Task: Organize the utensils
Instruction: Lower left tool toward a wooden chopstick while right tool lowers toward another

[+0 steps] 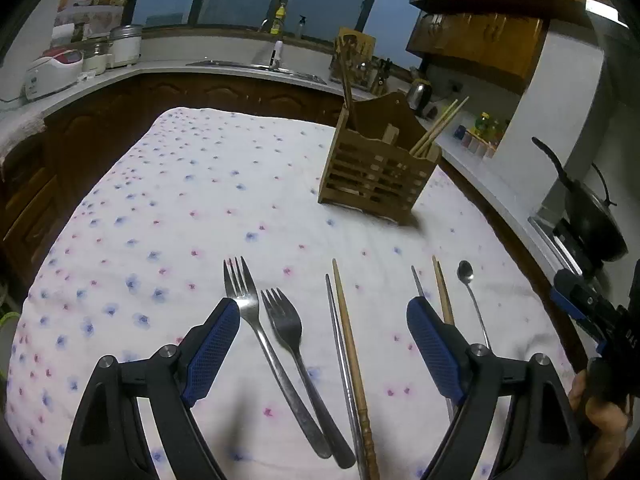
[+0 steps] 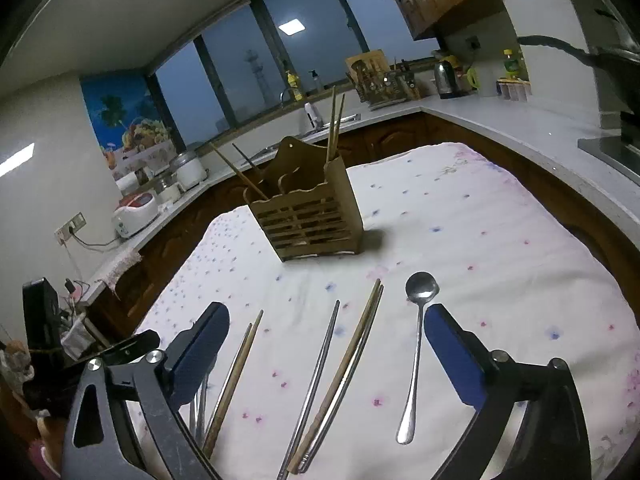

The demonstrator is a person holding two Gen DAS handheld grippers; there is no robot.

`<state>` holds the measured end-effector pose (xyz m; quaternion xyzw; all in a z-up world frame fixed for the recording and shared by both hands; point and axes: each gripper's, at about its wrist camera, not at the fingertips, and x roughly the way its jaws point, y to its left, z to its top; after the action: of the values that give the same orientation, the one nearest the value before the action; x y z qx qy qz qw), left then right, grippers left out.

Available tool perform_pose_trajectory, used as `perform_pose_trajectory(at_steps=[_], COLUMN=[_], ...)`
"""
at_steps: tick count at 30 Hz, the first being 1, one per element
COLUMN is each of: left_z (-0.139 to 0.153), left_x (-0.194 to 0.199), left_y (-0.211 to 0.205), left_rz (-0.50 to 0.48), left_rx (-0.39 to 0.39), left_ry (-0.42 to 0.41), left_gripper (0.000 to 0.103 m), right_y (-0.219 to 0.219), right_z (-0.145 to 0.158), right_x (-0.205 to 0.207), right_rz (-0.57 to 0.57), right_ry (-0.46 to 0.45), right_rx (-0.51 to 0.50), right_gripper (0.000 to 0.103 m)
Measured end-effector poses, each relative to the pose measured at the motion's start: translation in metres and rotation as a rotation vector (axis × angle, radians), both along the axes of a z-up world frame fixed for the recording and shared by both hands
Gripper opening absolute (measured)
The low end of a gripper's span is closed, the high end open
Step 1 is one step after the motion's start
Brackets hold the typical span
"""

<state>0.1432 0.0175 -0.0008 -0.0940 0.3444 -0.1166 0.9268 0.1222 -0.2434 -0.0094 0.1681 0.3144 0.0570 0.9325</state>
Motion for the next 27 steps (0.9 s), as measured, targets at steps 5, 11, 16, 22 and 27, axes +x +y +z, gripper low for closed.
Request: perform_pose_trajectory(at_steps=[5, 11, 16, 22, 27], left_z=[-0.003, -0.013, -0.021, -0.039, -0.055], left_x=[0.012, 0.034, 0.061, 0.098, 0.121], left_y=[-0.010, -0.021, -0.037, -0.053, -0.058], left_rz=[-0.023, -0.090, -0.152, -0.190, -0.191], left_rx=[0.024, 0.016, 0.051, 0.070, 0.080], left_ry=[0.009, 0.077, 0.133, 0.216, 0.275], left_gripper=[0.077, 0.050, 0.033, 0.026, 0.025], right_y=[0.003, 0.001, 0.001, -0.001, 0.000], right_z=[-0.010, -0.030, -0.049, -0.072, -0.090], right_x=[0.011, 0.032, 0.055, 0.083, 0.098], right_rz=[0.016, 0.029, 0.041, 0.044, 0.052], right_ry=[0.054, 0.152, 0.239, 0.314, 0.374], right_rx=[0.004, 0.033, 0.038, 0.035, 0.020], right_gripper=[0.061, 0.035, 0.024, 0.019, 0.018])
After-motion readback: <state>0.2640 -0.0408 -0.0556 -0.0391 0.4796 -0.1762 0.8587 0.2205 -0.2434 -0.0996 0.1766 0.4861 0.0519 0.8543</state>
